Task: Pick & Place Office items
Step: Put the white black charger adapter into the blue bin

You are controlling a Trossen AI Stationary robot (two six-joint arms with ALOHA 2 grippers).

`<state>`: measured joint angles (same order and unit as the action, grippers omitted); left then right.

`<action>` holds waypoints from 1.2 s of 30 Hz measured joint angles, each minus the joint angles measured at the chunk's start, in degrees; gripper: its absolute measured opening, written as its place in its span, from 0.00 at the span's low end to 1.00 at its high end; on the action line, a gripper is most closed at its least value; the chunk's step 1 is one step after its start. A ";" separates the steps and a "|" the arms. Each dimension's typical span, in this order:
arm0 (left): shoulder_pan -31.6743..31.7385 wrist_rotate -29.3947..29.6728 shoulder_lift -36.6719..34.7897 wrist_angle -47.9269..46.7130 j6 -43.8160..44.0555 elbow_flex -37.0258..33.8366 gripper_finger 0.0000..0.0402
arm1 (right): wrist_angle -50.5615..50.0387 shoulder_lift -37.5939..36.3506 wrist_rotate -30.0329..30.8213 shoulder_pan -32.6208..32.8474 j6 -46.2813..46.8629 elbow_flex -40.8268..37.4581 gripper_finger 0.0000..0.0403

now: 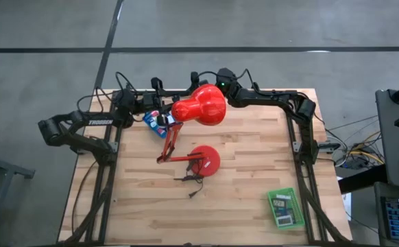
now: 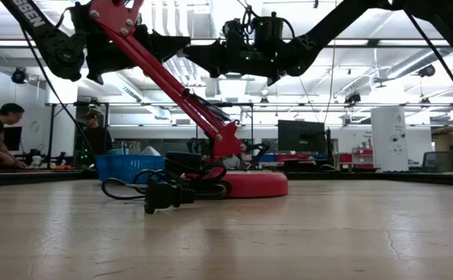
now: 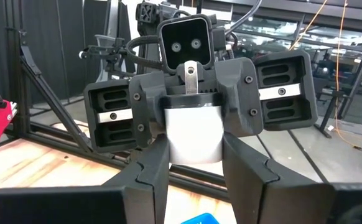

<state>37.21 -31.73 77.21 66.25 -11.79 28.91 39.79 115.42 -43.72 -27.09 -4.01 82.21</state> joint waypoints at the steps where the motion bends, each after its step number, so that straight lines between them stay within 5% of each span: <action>1: 0.00 0.00 0.00 -0.03 -0.01 0.02 0.33 | 0.00 0.00 0.00 0.00 -0.03 0.00 0.27; 28: 0.00 0.25 -0.28 -0.49 0.53 0.32 0.33 | 0.00 0.00 0.02 0.04 1.19 0.00 0.27; 36: 0.11 0.85 -0.33 -0.36 -0.52 0.32 0.33 | -2.64 0.00 2.11 0.20 3.21 -0.04 0.71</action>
<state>37.32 -30.87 76.88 65.89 -12.32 29.23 37.15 115.42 -41.61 -26.89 -0.80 82.17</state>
